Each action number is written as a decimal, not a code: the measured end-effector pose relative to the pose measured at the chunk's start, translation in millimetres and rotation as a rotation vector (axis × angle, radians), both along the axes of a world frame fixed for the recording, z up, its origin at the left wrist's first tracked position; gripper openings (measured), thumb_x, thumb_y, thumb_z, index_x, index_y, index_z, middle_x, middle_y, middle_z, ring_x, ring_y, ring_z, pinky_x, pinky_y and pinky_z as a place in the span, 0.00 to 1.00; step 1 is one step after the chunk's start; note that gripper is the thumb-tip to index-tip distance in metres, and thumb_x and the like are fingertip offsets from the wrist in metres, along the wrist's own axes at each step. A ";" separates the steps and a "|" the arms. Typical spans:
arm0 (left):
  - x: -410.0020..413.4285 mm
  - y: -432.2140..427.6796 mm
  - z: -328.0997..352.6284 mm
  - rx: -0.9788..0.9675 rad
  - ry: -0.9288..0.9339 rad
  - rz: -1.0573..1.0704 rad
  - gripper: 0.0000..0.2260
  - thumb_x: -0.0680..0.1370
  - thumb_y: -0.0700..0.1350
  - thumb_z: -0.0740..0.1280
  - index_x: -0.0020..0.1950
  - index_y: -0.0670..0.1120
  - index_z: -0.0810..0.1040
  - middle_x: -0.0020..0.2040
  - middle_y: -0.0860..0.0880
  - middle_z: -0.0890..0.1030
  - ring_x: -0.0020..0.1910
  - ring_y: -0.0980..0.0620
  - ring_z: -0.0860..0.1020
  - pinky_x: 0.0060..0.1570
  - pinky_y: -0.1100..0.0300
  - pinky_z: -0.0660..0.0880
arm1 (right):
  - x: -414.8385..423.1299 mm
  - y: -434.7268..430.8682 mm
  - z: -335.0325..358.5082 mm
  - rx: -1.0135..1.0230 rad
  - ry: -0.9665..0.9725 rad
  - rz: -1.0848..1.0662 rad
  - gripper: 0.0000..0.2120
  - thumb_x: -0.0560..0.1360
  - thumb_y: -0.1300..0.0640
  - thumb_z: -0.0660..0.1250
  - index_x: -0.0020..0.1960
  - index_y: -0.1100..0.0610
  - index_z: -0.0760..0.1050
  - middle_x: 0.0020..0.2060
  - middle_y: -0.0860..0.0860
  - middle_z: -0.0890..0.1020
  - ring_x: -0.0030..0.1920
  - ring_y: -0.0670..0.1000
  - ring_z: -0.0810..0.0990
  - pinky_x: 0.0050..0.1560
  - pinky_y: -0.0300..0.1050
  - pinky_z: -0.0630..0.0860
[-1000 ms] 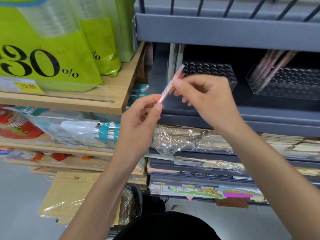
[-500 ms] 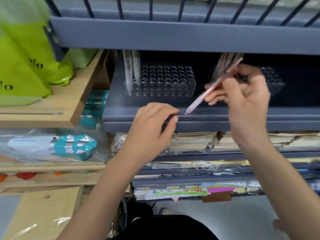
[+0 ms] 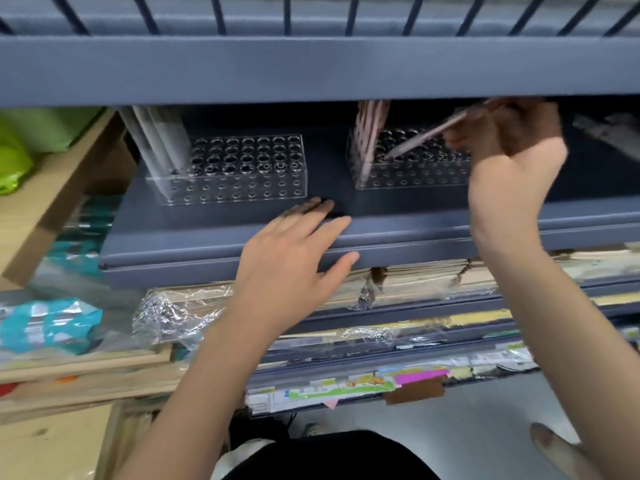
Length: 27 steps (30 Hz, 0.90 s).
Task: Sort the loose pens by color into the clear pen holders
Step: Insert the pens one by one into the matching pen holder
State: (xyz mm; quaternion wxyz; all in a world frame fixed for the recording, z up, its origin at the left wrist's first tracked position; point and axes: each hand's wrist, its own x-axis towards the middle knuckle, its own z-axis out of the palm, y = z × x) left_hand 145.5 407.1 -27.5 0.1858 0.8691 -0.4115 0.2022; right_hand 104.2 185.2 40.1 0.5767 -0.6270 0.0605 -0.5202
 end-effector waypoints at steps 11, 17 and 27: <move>3.1 -1.0 -6.6 0.034 -0.069 0.011 0.21 0.81 0.60 0.60 0.67 0.50 0.79 0.68 0.49 0.79 0.69 0.49 0.74 0.67 0.57 0.67 | 51.1 -15.3 5.0 -0.133 0.270 -0.097 0.09 0.67 0.63 0.64 0.37 0.49 0.78 0.36 0.51 0.85 0.43 0.56 0.85 0.50 0.59 0.80; 5.7 0.4 -9.3 0.041 -0.106 0.004 0.22 0.82 0.60 0.59 0.68 0.50 0.78 0.68 0.48 0.79 0.69 0.49 0.74 0.67 0.57 0.66 | 69.7 -13.0 11.2 -0.544 0.435 -0.124 0.19 0.75 0.50 0.63 0.61 0.59 0.78 0.59 0.51 0.80 0.65 0.53 0.75 0.68 0.33 0.60; 6.8 3.2 -10.0 0.018 -0.117 -0.026 0.21 0.82 0.59 0.59 0.67 0.48 0.78 0.67 0.47 0.79 0.68 0.49 0.74 0.67 0.56 0.67 | 74.7 -8.3 14.6 -0.699 0.544 -0.214 0.18 0.77 0.57 0.62 0.65 0.60 0.76 0.63 0.57 0.79 0.67 0.55 0.73 0.66 0.33 0.57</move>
